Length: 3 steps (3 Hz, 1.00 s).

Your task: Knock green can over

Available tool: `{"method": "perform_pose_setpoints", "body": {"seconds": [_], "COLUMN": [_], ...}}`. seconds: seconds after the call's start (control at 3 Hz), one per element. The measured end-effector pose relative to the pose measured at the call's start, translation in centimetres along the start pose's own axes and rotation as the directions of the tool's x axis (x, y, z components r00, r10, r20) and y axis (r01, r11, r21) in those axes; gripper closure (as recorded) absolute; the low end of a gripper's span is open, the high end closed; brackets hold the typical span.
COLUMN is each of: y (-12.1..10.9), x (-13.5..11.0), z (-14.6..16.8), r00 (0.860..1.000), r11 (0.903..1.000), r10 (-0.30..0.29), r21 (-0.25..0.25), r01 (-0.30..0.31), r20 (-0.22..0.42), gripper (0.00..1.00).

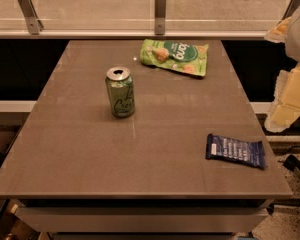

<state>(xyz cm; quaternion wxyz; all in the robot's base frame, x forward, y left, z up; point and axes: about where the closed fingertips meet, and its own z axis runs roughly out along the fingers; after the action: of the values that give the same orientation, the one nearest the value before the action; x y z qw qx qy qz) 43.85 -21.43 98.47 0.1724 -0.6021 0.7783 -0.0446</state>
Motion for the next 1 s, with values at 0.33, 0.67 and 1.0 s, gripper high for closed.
{"method": "perform_pose_setpoints", "body": {"seconds": [0.33,0.67,1.0], "y": [0.00,-0.09,-0.19], "x": [0.00,-0.21,-0.70], "z": [0.00,-0.18,0.25], "r00": [1.000,1.000,0.991], "r11": [1.0000,0.9999,0.9977], "r10": [0.000,0.011,0.067], "r21": [0.000,0.005,-0.004], "r01": [0.000,-0.011,-0.067], "r20": [0.000,0.026,0.114], "gripper": [0.00,0.00,0.00]}}
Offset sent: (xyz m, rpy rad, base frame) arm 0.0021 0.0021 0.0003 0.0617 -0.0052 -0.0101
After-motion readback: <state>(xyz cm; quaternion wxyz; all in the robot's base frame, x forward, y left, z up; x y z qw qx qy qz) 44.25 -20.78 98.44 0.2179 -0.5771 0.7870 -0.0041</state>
